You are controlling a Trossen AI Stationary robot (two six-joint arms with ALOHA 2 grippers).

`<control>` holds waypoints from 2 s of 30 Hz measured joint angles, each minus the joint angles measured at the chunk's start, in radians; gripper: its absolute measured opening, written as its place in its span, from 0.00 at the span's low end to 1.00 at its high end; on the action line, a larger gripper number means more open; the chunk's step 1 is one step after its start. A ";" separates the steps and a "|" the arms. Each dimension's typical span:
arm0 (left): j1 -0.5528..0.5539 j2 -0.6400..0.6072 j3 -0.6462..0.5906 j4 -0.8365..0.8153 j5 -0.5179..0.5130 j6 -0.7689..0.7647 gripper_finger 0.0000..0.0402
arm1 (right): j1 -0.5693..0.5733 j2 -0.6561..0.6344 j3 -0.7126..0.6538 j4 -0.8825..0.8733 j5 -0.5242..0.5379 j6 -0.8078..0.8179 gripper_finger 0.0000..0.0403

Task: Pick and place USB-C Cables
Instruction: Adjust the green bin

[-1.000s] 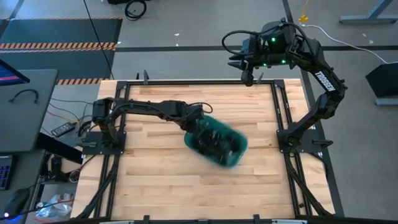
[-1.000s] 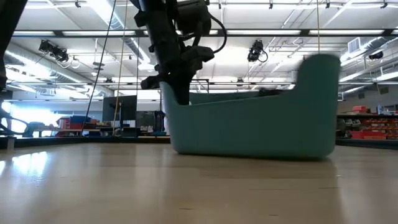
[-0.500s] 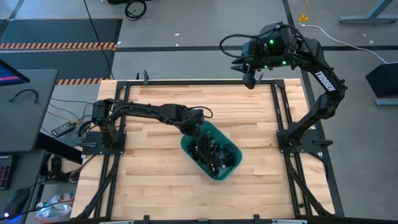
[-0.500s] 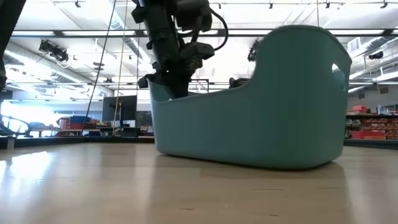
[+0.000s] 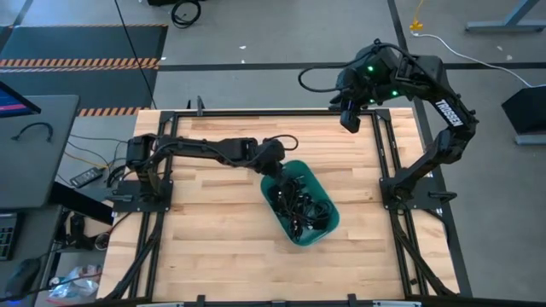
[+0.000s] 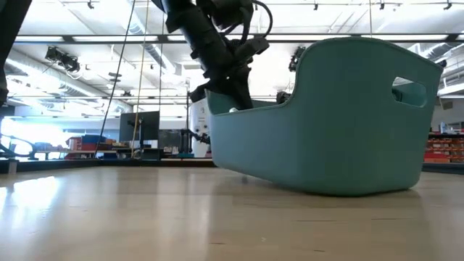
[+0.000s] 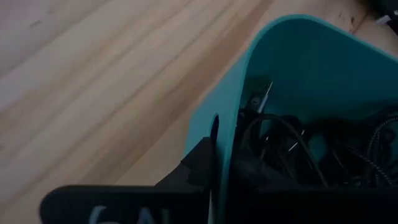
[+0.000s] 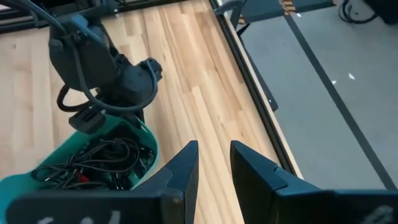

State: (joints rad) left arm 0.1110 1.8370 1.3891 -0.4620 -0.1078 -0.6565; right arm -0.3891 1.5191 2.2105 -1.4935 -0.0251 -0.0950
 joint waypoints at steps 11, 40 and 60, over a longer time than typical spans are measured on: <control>0.017 0.000 0.000 -0.137 0.000 0.005 0.06 | 0.024 -0.020 0.000 -0.034 0.033 0.059 0.19; -0.149 -0.075 -0.002 -0.387 -0.008 -0.219 0.01 | 0.050 -0.023 -0.005 -0.044 0.018 0.084 0.19; -0.108 -0.069 0.000 -0.382 -0.019 -0.183 0.01 | 0.608 -0.233 -0.994 0.270 -0.042 0.895 0.28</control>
State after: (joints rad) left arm 0.0029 1.7676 1.3888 -0.8436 -0.1272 -0.8391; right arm 0.2191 1.2863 1.2160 -1.2230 -0.0671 0.8001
